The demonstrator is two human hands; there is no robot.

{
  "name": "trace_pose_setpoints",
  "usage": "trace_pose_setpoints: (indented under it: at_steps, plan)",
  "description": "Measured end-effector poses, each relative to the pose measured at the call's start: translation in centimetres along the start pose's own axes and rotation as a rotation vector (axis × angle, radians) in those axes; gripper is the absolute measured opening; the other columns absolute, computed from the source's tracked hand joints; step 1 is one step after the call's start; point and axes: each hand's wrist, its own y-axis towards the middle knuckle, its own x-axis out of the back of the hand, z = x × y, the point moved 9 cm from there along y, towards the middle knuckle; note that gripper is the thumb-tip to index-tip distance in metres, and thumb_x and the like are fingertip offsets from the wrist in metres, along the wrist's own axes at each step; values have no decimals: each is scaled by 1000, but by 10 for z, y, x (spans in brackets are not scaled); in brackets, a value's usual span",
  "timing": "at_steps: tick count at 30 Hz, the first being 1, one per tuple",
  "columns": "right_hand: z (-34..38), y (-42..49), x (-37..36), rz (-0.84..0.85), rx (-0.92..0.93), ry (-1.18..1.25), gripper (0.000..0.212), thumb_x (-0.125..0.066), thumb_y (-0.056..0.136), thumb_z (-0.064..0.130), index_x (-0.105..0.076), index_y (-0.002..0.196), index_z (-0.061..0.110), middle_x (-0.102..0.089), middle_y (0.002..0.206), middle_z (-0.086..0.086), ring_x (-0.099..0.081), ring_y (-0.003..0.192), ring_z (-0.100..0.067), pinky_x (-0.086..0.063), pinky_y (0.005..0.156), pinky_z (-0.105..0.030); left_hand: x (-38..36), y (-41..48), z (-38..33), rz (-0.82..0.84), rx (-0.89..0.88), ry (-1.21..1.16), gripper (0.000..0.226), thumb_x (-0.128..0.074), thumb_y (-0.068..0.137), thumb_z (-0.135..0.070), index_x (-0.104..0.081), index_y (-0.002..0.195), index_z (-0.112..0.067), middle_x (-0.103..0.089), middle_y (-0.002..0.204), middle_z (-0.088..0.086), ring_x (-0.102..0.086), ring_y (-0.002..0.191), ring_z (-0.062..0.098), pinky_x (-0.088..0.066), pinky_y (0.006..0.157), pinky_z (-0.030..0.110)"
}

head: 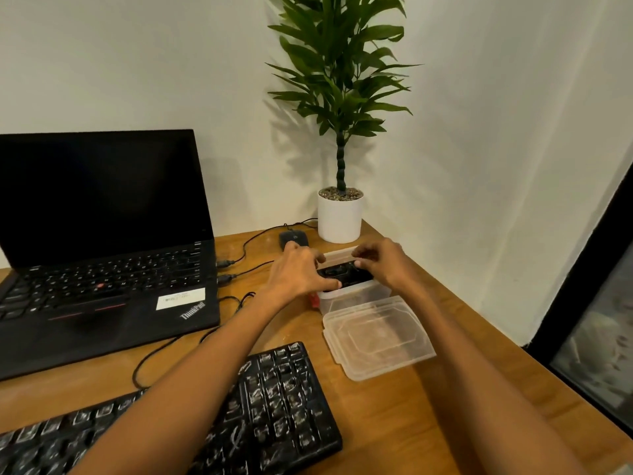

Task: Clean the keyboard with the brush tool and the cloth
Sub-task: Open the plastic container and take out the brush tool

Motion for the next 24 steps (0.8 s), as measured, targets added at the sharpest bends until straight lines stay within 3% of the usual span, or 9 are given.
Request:
trace_pose_setpoints:
  at_steps: [3,9,14,20,24]
  plan:
    - [-2,6,-7,43,18,-87,24,-65,83,9,-68,106,11,-66,111,-8,-60,102,-18,-46,90,-28,-3,7,-1,36,2,68,61,-66,70,-57,-60,118,-20,-56,111,6,-35,116,22,-40,85,35]
    - [-4,8,-8,2,26,-126,20,-66,82,12,-69,102,14,-67,107,-5,-56,88,-11,-47,80,-26,-5,13,-6,63,53,119,50,-70,70,-50,-67,109,-17,-56,111,5,-33,117,22,-34,87,35]
    - [-3,4,-3,-11,3,-88,23,-67,82,16,-68,105,14,-67,109,-7,-61,96,-19,-51,86,-35,-1,9,-5,-4,8,60,53,-69,68,-51,-66,113,-23,-58,111,4,-34,114,22,-32,84,34]
    - [3,-9,5,-29,-19,-65,21,-65,84,20,-68,104,13,-67,106,-9,-59,89,-17,-46,75,-26,9,-4,-8,-58,-37,10,57,-69,69,-51,-62,118,-22,-58,112,2,-37,113,21,-36,89,35]
    - [10,-17,16,-73,-14,12,21,-67,82,19,-68,102,12,-68,103,-9,-60,87,-17,-51,81,-30,21,-14,-12,-100,-67,-22,58,-70,69,-51,-61,119,-22,-58,113,3,-39,112,22,-37,88,35]
